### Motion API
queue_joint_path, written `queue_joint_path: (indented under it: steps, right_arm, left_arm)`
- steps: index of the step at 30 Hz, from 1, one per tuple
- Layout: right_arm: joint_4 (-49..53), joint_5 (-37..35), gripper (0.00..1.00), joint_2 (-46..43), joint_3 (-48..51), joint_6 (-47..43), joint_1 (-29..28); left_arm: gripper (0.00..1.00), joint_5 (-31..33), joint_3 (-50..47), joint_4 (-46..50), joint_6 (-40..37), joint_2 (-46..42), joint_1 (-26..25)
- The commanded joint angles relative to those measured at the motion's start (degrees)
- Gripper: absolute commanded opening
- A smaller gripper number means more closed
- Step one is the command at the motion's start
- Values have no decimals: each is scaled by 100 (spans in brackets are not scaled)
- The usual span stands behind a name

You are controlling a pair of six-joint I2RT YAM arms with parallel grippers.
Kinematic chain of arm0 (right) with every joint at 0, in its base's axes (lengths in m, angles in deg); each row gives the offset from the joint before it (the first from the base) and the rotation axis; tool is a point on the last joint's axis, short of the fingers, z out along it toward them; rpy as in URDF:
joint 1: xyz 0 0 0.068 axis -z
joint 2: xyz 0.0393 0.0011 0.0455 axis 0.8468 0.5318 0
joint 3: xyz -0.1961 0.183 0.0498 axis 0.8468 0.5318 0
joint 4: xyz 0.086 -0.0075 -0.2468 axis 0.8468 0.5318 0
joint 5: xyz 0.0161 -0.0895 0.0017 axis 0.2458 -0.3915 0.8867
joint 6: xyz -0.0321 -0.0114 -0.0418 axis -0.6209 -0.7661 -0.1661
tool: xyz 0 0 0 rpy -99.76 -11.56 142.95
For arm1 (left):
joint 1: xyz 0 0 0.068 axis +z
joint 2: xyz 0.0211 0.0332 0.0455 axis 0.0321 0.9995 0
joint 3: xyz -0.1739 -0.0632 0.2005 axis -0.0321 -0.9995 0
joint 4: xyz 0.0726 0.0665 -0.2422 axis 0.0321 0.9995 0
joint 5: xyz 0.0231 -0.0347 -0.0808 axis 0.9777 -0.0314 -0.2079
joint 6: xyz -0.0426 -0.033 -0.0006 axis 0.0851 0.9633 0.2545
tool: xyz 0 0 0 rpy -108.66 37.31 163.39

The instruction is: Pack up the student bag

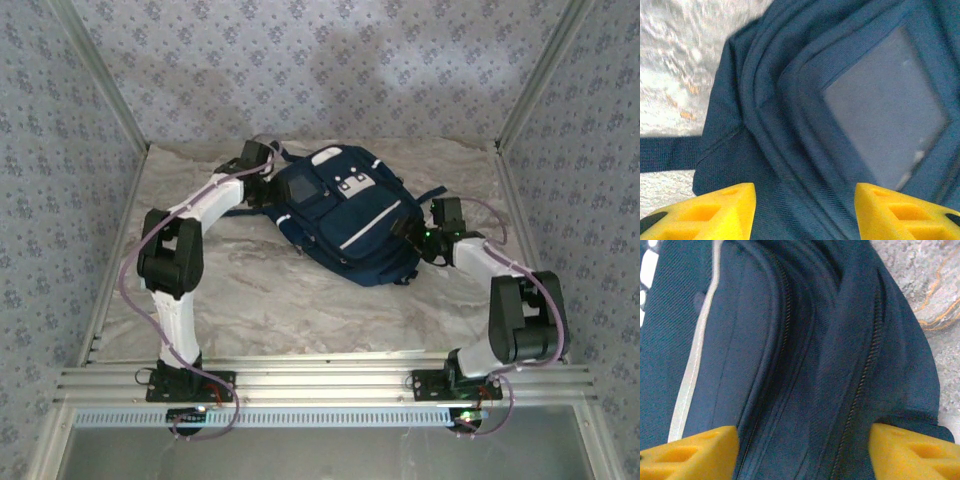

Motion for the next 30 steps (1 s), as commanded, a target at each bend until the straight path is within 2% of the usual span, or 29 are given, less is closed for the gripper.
queue_joint_path:
  steps: [1, 3, 5, 12, 16, 19, 22, 25, 30]
  right_arm:
    - [-305, -37, 57, 366, -250, 89, 71]
    - [-467, -42, 51, 563, -367, 112, 140]
    - [-506, -68, 51, 769, -574, 69, 182]
    - [-9, -206, 63, 1699, -1883, -631, 252]
    - [512, -190, 71, 2120, -2750, -985, 302]
    - [567, -183, 73, 2038, -2829, -1033, 338]
    - [817, -366, 75, 1721, -2831, -1255, 352]
    - [1127, -733, 75, 1243, -2697, -1460, 336]
    - [1234, -694, 75, 500, -2071, -1457, 223]
  left_arm:
    - [51, -167, -148, 87, -47, 217, -40]
    - [47, -352, -263, 56, 6, 303, -40]
    - [42, -540, -454, 15, 76, 302, -49]
    - [35, -1077, -1712, -452, 478, -500, -250]
    - [36, -952, -2063, -377, 526, -987, -545]
    - [43, -523, -1987, -54, 338, -1288, -719]
    - [47, -253, -1769, 182, 109, -1572, -899]
    - [50, -208, -1484, 337, -112, -1699, -1066]
    - [50, -318, -1003, 500, -285, -1414, -1389]
